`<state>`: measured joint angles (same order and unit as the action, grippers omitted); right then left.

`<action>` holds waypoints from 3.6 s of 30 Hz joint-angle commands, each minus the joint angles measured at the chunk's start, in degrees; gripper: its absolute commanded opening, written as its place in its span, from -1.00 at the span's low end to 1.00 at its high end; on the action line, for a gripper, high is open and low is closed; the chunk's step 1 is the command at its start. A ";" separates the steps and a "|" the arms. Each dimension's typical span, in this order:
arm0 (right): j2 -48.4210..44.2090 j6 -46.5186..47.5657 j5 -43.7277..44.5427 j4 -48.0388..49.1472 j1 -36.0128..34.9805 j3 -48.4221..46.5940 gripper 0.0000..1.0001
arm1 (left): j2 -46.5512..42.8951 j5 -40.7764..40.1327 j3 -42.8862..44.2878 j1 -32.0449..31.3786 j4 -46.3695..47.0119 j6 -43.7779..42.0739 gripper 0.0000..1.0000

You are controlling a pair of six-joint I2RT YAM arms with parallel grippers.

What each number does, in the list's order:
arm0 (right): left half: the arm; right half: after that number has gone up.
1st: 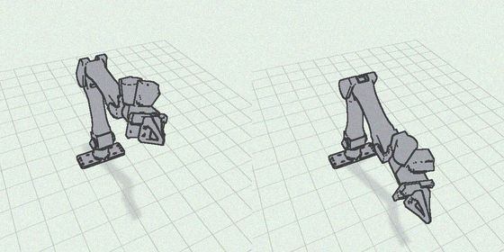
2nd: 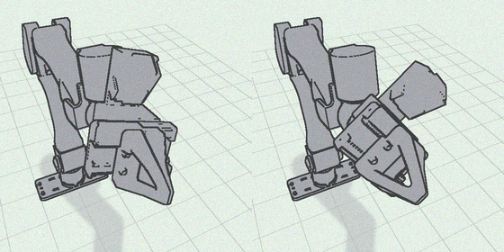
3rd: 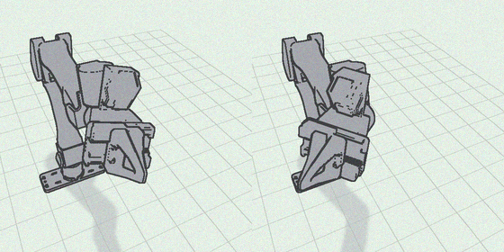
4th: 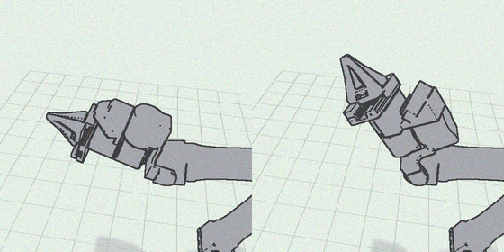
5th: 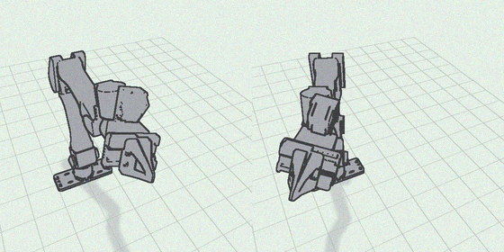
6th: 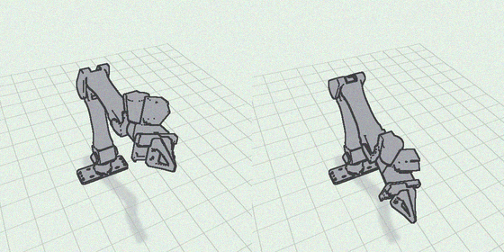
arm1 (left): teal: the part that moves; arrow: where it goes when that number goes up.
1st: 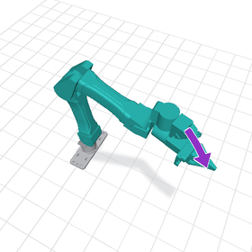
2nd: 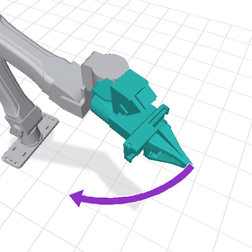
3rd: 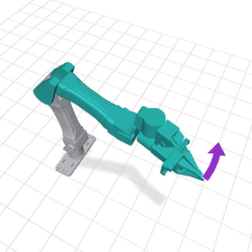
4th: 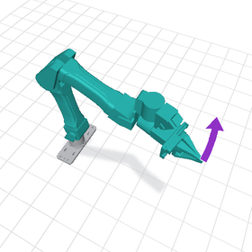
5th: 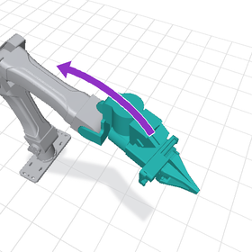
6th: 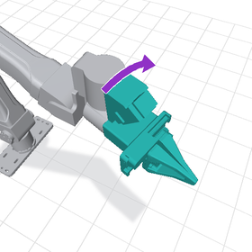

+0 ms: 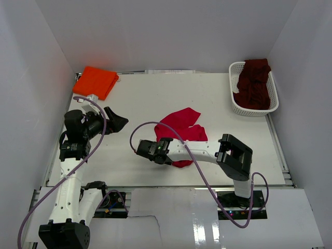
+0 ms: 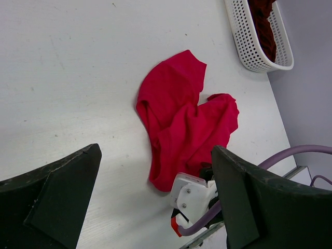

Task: Fold and stack the t-shirts
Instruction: Flatten out the tshirt

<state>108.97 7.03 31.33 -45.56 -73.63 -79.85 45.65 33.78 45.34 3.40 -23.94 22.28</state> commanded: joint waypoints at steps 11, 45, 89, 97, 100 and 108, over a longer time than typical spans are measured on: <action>-0.16 1.76 -0.13 3.99 1.99 1.46 -0.03 | 0.14 0.23 0.10 -0.23 0.30 -0.75 0.96; -2.36 -10.79 -39.14 1.44 32.12 -35.18 -0.85 | -0.21 -0.29 0.01 -0.23 0.13 -0.66 0.96; -10.27 -23.02 -57.26 7.42 72.31 -34.85 -0.85 | 36.97 -21.83 20.82 -50.85 9.63 -11.81 0.93; -10.26 -22.67 -58.31 8.82 72.04 -29.75 -0.84 | 47.76 -28.22 35.07 -57.71 7.07 -33.68 0.87; -10.53 -22.67 -58.49 9.18 71.87 -28.25 -0.85 | 54.44 -31.05 39.89 -60.52 5.93 -41.86 0.82; -9.21 -21.97 -59.02 6.98 71.25 -30.62 -0.85 | 61.92 -28.16 45.27 -62.20 1.53 -47.86 0.76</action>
<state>99.53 -15.55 -26.30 -39.24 -1.96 -108.09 108.81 5.96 88.38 -58.37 -20.32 -20.56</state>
